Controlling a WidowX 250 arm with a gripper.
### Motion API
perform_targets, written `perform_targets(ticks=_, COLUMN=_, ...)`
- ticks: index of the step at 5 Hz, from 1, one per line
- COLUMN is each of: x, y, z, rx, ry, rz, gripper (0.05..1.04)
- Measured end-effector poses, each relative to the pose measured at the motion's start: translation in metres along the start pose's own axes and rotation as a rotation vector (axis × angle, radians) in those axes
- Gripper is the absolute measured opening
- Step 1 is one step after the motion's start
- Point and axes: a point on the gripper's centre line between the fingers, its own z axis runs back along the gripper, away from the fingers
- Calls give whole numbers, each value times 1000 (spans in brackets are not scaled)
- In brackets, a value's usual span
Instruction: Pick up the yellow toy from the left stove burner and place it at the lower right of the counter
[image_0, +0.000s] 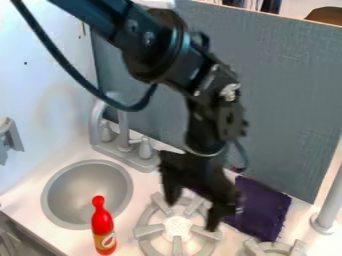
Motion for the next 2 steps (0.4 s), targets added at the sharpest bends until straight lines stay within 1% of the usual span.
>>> perform_targets(ticks=1, x=-19, y=11, z=-10, rx=47, ry=85, rz=-51, gripper=1004)
perform_targets(ticks=2, x=-22, y=8, z=-22, rx=35, ry=124, rz=-92, gripper=1004)
